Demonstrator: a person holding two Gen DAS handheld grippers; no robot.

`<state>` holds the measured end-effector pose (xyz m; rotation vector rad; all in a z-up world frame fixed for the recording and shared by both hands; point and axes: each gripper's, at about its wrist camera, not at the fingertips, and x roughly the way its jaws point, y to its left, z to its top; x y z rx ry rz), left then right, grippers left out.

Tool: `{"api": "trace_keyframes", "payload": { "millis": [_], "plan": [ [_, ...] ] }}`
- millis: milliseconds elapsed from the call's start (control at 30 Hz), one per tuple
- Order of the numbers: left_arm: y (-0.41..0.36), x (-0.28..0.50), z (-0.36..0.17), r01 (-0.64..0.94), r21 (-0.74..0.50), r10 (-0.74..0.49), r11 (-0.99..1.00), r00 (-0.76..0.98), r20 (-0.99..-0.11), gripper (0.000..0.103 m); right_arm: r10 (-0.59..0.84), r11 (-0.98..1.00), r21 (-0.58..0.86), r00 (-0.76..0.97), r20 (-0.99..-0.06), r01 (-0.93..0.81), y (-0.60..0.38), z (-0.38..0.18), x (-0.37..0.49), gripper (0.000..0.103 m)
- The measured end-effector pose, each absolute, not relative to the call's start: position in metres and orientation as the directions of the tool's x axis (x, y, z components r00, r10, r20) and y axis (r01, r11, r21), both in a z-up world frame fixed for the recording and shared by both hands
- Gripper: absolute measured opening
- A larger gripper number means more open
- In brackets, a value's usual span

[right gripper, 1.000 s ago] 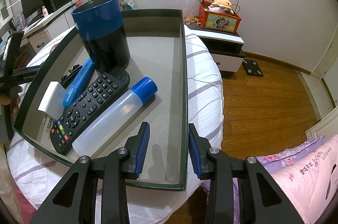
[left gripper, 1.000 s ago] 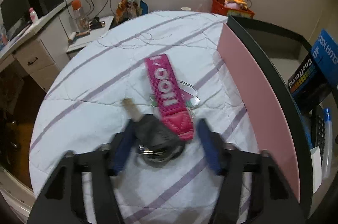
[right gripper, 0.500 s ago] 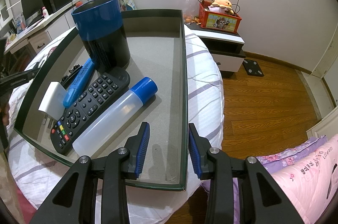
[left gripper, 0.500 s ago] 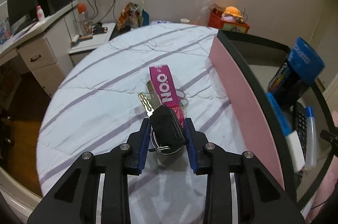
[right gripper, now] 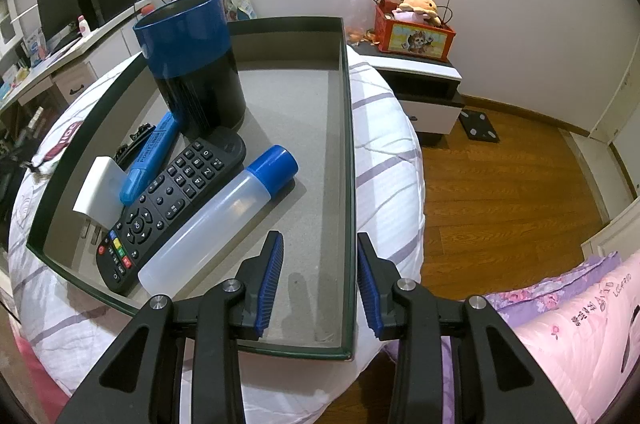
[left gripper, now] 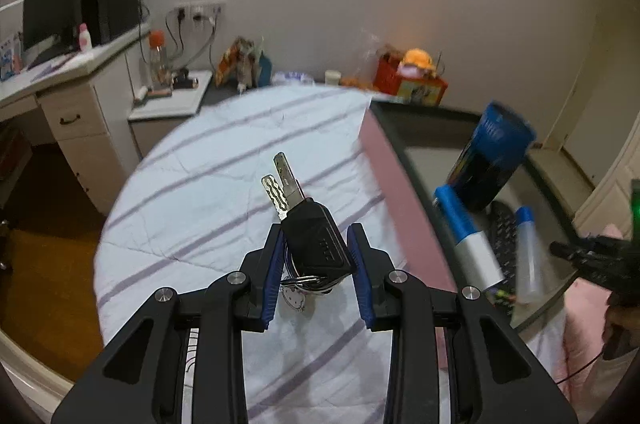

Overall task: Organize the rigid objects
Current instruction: 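Lift the keychain with the left tool and carry it into the box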

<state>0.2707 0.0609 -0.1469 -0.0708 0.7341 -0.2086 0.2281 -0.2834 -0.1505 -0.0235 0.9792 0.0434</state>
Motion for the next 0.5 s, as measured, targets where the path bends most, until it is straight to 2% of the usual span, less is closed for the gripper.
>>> {"api": "trace_keyframes", "payload": {
  "millis": [100, 500],
  "plan": [
    [0.059, 0.259, -0.13, 0.146, -0.117, -0.187, 0.982, 0.766, -0.615, 0.032, 0.027, 0.999, 0.0, 0.557, -0.83, -0.048, -0.283, -0.15, 0.228, 0.037],
    [0.035, 0.235, -0.086, 0.241, -0.107, -0.26, 0.965, 0.809, -0.527, 0.032, 0.033, 0.999, 0.008, 0.555, -0.831, -0.047, -0.284, -0.15, 0.228, 0.038]
  ]
}}
